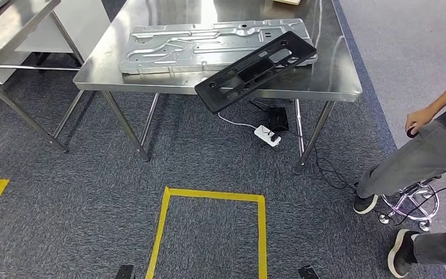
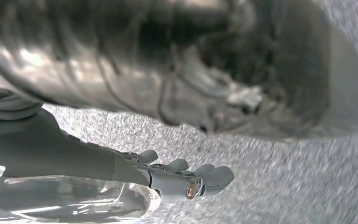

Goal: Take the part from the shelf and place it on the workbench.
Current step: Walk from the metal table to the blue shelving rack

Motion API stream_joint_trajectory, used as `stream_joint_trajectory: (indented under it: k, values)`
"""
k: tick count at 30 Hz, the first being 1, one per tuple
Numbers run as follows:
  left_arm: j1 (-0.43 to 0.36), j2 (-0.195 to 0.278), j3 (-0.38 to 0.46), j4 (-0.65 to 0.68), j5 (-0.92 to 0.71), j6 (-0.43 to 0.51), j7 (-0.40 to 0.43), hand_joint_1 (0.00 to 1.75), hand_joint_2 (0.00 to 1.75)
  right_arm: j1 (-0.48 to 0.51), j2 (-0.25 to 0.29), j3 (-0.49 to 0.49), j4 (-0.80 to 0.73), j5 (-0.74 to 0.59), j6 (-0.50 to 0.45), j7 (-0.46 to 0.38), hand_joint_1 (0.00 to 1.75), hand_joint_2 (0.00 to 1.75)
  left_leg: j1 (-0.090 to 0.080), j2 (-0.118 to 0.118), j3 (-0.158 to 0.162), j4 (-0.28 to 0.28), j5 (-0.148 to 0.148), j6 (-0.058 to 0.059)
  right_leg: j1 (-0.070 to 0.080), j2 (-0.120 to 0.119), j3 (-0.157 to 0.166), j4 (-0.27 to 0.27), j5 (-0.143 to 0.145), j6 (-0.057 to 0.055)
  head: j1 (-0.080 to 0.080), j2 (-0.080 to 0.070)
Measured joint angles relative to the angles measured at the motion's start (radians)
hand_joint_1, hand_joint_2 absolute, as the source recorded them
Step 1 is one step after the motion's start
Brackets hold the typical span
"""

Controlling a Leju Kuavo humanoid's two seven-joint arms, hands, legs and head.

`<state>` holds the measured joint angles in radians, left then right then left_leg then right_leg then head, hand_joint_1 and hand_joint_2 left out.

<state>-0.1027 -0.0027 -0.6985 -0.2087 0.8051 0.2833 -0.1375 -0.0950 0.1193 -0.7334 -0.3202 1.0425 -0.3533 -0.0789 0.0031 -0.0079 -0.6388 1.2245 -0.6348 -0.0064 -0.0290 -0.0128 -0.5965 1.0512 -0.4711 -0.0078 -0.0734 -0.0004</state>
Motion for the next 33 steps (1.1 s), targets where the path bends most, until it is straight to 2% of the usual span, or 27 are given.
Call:
stream_joint_trajectory:
  k: [1,2,3,4,5,7,8,10,12,13,15,16,17,18,19,20,21,23,24,25,26,28,29,30,31,32,33]
  values:
    - [0.001,0.000,0.000,0.000,0.002,0.002,0.000,0.00,0.00,-0.002,0.001,-0.002,0.012,0.011,0.002,0.001,0.00,0.00,0.001,0.000,-0.026,0.055,-0.019,-0.002,0.002,-0.008,-0.001,0.000,0.000,0.000,0.000,0.000]
    - [0.003,0.000,0.000,0.000,0.002,0.004,0.000,0.00,0.00,-0.003,0.001,-0.004,0.023,0.017,0.002,0.002,0.00,0.00,0.001,0.001,-0.037,0.077,-0.018,-0.003,0.003,-0.015,-0.001,0.000,0.000,0.000,0.000,0.000]
    - [0.004,0.000,0.000,0.000,0.003,0.005,-0.001,0.00,0.00,-0.005,0.001,-0.005,0.033,0.021,0.003,0.002,0.00,0.00,0.000,0.002,-0.028,0.058,0.003,-0.001,0.004,-0.022,0.000,0.000,0.000,0.000,0.000,0.000]
    - [0.005,0.000,0.000,0.000,0.003,0.006,-0.001,0.00,0.00,-0.007,0.002,-0.007,0.043,0.026,0.003,0.003,0.00,0.00,-0.001,0.008,0.001,0.000,0.039,0.003,0.004,-0.030,0.001,0.000,0.000,0.000,0.000,0.000]
    - [0.005,0.001,0.000,0.000,0.003,0.008,-0.001,0.00,0.00,-0.010,0.002,-0.008,0.051,0.032,0.004,0.004,0.00,0.00,-0.003,0.024,0.039,-0.076,0.073,0.010,0.005,-0.037,0.003,0.000,0.000,0.000,0.000,0.000]
    - [0.001,0.002,0.000,0.000,0.003,0.013,0.000,0.00,0.00,-0.015,0.005,-0.010,0.065,0.050,0.009,0.009,0.00,0.00,-0.011,0.051,0.092,-0.189,0.113,0.022,0.009,-0.052,0.006,-0.001,0.000,0.004,0.001,0.000]
    - [0.000,0.002,0.000,0.000,0.004,0.017,0.000,0.00,0.00,-0.017,0.006,-0.010,0.070,0.061,0.014,0.013,0.00,0.00,-0.014,0.056,0.099,-0.209,0.115,0.026,0.010,-0.059,0.007,-0.002,0.001,0.008,0.001,0.000]
    - [0.000,0.002,0.000,0.000,0.009,0.028,0.000,0.00,0.00,-0.020,0.008,-0.008,0.081,0.085,0.030,0.025,0.00,0.00,-0.016,0.040,0.097,-0.217,0.122,0.035,0.012,-0.071,0.011,-0.008,0.005,0.020,0.001,0.000]
    - [0.003,0.001,0.000,0.000,0.017,0.043,0.000,0.00,0.00,-0.022,0.010,-0.006,0.090,0.109,0.047,0.040,0.00,0.00,-0.011,0.025,0.103,-0.232,0.136,0.044,0.012,-0.056,0.008,0.007,-0.011,0.031,0.003,0.000]
    - [0.004,0.000,0.000,0.000,0.020,0.049,0.000,0.00,0.00,-0.023,0.010,-0.004,0.093,0.120,0.055,0.047,0.00,0.00,-0.007,0.018,0.106,-0.240,0.143,0.051,0.012,-0.038,-0.005,0.040,-0.035,0.034,0.005,0.000]
    - [0.002,0.000,0.000,0.000,0.026,0.060,0.001,0.00,0.00,-0.022,0.010,0.000,0.101,0.136,0.068,0.057,0.00,0.00,-0.004,0.002,0.103,-0.243,0.151,0.059,0.010,-0.004,-0.056,0.158,-0.103,0.036,0.008,0.000]
    - [0.001,0.000,0.000,0.000,0.029,0.064,0.002,0.00,0.00,-0.020,0.010,0.002,0.105,0.141,0.072,0.061,0.00,0.00,-0.005,-0.008,0.101,-0.242,0.152,0.061,0.009,0.003,-0.080,0.215,-0.126,0.037,0.009,0.000]
    - [0.000,0.000,0.000,0.000,0.031,0.067,0.004,0.00,0.00,-0.018,0.010,0.004,0.109,0.146,0.076,0.064,0.00,0.00,-0.004,-0.019,0.100,-0.240,0.152,0.062,0.008,0.005,-0.092,0.246,-0.131,0.038,0.009,0.000]
    - [0.001,0.000,0.000,0.000,0.034,0.069,0.007,0.00,0.00,-0.018,0.009,0.006,0.112,0.149,0.079,0.066,0.00,0.00,-0.004,-0.032,0.099,-0.237,0.151,0.060,0.007,0.007,-0.088,0.240,-0.115,0.039,0.009,0.000]
    - [0.002,0.000,0.000,0.000,0.036,0.071,0.011,0.00,0.00,-0.018,0.009,0.008,0.114,0.151,0.083,0.067,0.00,0.00,-0.002,-0.044,0.099,-0.232,0.150,0.058,0.006,0.011,-0.067,0.200,-0.086,0.041,0.010,0.000]
    - [0.003,0.000,0.000,0.000,0.039,0.074,0.016,0.00,0.00,-0.018,0.008,0.011,0.116,0.155,0.088,0.067,0.00,0.00,-0.001,-0.056,0.097,-0.225,0.146,0.053,0.002,0.024,-0.037,0.137,-0.052,0.042,0.010,0.000]
    - [0.003,0.000,0.000,0.000,0.041,0.078,0.022,0.00,0.00,-0.019,0.008,0.013,0.118,0.159,0.093,0.068,0.00,0.00,-0.001,-0.068,0.091,-0.213,0.141,0.047,-0.001,0.046,-0.008,0.077,-0.030,0.042,0.010,0.000]
    - [0.000,0.000,0.000,0.000,0.046,0.087,0.036,0.00,0.00,-0.021,0.007,0.019,0.122,0.172,0.106,0.071,0.00,0.00,-0.001,-0.089,0.075,-0.194,0.133,0.033,-0.006,0.079,0.018,0.015,-0.019,0.039,0.010,0.000]
    - [-0.001,0.000,0.001,0.000,0.049,0.091,0.043,0.00,0.00,-0.021,0.007,0.023,0.125,0.180,0.114,0.074,0.00,0.00,-0.001,-0.098,0.068,-0.190,0.132,0.027,-0.004,0.082,0.017,0.012,-0.024,0.035,0.009,0.000]
    - [0.000,0.000,0.001,0.000,0.051,0.094,0.050,0.00,0.00,-0.021,0.007,0.027,0.127,0.187,0.122,0.078,0.00,0.00,0.002,-0.107,0.063,-0.190,0.133,0.022,-0.005,0.072,0.016,0.013,-0.023,0.028,0.009,0.000]
    - [0.002,0.000,0.002,0.000,0.053,0.097,0.057,0.00,0.00,-0.020,0.007,0.031,0.129,0.195,0.131,0.082,0.00,0.00,0.003,-0.100,0.059,-0.185,0.131,0.017,-0.004,0.062,0.017,0.009,-0.022,0.021,0.010,0.000]
    - [0.004,0.000,0.002,0.000,0.055,0.102,0.067,0.00,0.00,-0.020,0.007,0.041,0.131,0.216,0.148,0.088,0.00,0.00,0.002,-0.055,0.035,-0.138,0.104,0.007,-0.006,0.041,0.020,0.003,-0.019,0.008,0.002,0.000]
    - [0.004,-0.002,0.002,0.000,0.055,0.103,0.069,0.00,0.00,-0.019,0.007,0.047,0.132,0.227,0.156,0.091,0.00,0.00,0.003,-0.027,0.011,-0.087,0.077,0.003,-0.005,0.030,0.021,0.001,-0.018,0.004,-0.003,0.000]
    - [0.003,-0.003,0.003,0.000,0.055,0.103,0.071,0.00,0.00,-0.019,0.007,0.054,0.132,0.237,0.164,0.093,0.00,0.00,0.005,-0.011,-0.019,-0.028,0.050,0.000,-0.003,0.018,0.022,0.001,-0.019,0.001,-0.006,0.000]
    - [0.001,-0.004,0.003,0.000,0.054,0.103,0.072,0.00,0.00,-0.019,0.007,0.061,0.133,0.244,0.172,0.095,0.00,0.00,0.008,-0.006,-0.047,0.026,0.030,-0.003,-0.002,0.005,0.022,0.001,-0.020,-0.001,-0.007,0.000]
    - [0.001,-0.005,0.003,0.000,0.054,0.103,0.071,0.00,0.00,-0.019,0.007,0.067,0.134,0.248,0.179,0.098,0.00,0.00,0.009,-0.003,-0.064,0.057,0.028,-0.005,-0.001,-0.008,0.023,0.001,-0.021,-0.002,-0.007,0.000]
    - [0.002,-0.006,0.003,0.000,0.054,0.103,0.071,0.00,0.00,-0.019,0.007,0.072,0.135,0.250,0.186,0.101,0.00,0.00,0.010,0.000,-0.063,0.052,0.044,-0.005,-0.001,-0.019,0.025,0.001,-0.023,-0.002,-0.007,0.000]
